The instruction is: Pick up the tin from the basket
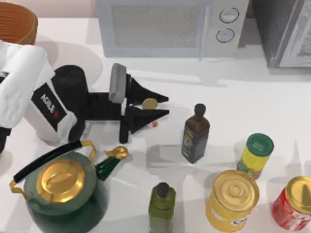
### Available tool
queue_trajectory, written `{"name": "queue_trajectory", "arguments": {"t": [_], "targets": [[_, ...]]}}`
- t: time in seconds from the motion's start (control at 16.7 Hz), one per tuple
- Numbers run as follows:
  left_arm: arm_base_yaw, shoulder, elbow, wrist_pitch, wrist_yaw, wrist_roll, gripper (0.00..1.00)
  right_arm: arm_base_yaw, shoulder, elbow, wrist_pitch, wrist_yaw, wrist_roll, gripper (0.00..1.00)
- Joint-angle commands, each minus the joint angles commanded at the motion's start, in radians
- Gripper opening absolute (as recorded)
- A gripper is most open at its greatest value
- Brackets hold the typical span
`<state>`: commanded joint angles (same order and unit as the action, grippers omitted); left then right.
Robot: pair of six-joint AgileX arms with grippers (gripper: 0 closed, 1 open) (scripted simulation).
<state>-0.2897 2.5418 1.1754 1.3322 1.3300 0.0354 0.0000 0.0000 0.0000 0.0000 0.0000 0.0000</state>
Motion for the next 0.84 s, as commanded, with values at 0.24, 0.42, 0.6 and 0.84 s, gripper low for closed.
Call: {"name": "queue_trajectory", "arguments": {"t": [0.24, 0.42, 0.6, 0.84], "targets": [[0.0, 0.0, 0.0, 0.0, 0.0, 0.0, 0.68, 0.0, 0.0, 0.0, 0.0, 0.0, 0.0, 1.0], [0.0, 0.0, 0.0, 0.0, 0.0, 0.0, 0.9, 0.0, 0.0, 0.0, 0.0, 0.0, 0.0, 1.0], [0.0, 0.0, 0.0, 0.0, 0.0, 0.0, 1.0, 0.0, 0.0, 0.0, 0.0, 0.0, 0.0, 1.0], [0.0, 0.0, 0.0, 0.0, 0.0, 0.0, 1.0, 0.0, 0.0, 0.0, 0.0, 0.0, 0.0, 1.0]]}}
